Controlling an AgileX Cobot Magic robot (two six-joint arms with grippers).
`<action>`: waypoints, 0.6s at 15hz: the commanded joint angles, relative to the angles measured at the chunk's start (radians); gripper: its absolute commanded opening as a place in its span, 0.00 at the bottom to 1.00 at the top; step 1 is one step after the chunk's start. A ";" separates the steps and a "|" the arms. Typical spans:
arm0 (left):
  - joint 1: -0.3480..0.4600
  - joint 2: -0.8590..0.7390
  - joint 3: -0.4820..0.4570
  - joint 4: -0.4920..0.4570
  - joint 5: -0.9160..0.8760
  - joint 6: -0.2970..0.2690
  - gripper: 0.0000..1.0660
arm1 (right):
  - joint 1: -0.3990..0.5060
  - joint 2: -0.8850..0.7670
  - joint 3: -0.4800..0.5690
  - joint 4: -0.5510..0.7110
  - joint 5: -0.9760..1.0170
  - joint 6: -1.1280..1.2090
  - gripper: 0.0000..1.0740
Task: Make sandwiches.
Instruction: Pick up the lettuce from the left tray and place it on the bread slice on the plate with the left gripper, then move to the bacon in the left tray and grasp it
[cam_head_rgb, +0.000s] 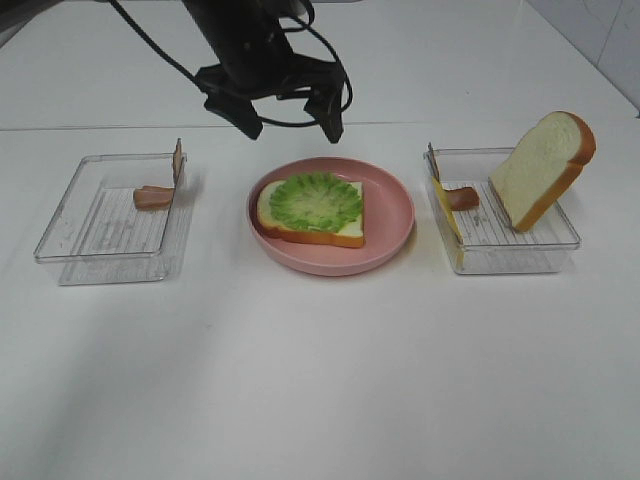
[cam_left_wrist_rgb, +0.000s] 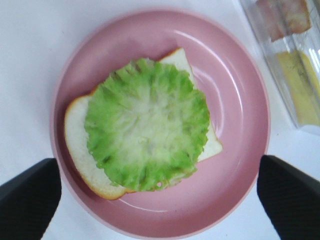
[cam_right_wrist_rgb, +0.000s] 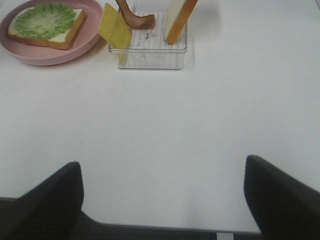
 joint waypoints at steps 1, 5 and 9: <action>-0.006 -0.045 -0.029 0.030 0.109 -0.057 0.96 | -0.003 -0.029 0.003 0.006 -0.006 0.010 0.79; 0.037 -0.108 -0.029 0.126 0.109 -0.162 0.95 | -0.003 -0.027 0.003 0.006 -0.006 0.010 0.79; 0.167 -0.133 0.052 0.135 0.109 -0.165 0.94 | -0.003 -0.027 0.003 0.006 -0.006 0.010 0.79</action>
